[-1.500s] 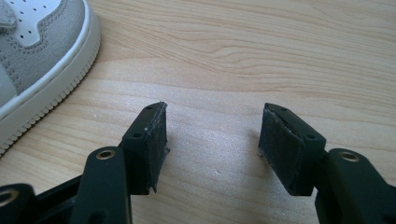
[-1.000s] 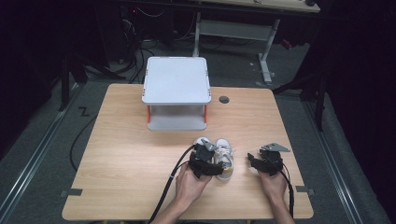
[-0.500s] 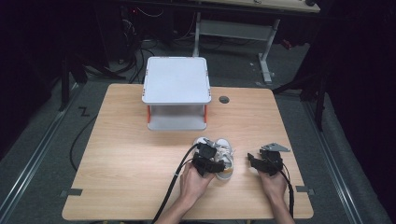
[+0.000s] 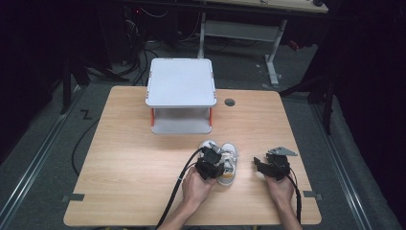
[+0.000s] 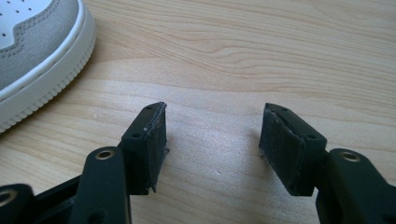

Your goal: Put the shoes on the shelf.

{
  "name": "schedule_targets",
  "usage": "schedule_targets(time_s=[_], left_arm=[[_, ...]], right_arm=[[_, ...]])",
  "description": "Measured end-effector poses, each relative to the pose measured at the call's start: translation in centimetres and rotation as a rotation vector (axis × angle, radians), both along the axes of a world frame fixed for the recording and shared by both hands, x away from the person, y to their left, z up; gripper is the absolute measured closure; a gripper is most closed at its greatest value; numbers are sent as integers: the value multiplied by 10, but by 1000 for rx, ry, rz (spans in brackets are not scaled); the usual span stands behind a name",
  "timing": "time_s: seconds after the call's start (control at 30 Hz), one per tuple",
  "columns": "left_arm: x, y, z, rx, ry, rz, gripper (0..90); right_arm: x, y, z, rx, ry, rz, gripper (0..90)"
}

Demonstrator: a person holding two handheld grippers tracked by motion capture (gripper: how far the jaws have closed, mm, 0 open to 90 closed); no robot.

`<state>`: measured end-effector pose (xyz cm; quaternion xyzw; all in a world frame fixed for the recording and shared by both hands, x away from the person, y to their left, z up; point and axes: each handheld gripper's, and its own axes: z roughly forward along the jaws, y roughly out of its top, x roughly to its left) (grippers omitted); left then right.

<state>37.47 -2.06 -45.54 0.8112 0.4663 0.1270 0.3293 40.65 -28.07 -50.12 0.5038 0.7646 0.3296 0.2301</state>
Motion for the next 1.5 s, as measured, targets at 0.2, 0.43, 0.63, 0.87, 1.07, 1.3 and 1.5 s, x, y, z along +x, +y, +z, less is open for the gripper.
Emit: schedule_targets(time_s=[0.2, 0.43, 0.63, 0.87, 1.07, 1.3, 1.5], left_arm=[[-1, 6, 0, -8, -18, -7, 747], [-1, 14, -1, -18, -42, -32, 776], [-2, 16, -1, -21, -50, -51, 779], [-5, 20, 1, -32, -70, -71, 782], [-8, 23, 6, -57, -81, -81, 782], [-13, 34, 18, -78, -98, -92, 782], [-14, 50, 26, -95, -109, -71, 783]], right_arm=[[0, 0, 0, 1, 1, -2, 412], [0, 0, 0, 1, 1, -1, 412], [0, 0, 0, 1, 1, 0, 408], [0, 0, 0, -1, 1, 3, 405], [0, 0, 0, -1, 1, 4, 401], [0, 0, 0, -1, 1, 5, 398], [0, 1, 0, 2, 2, 8, 413]])
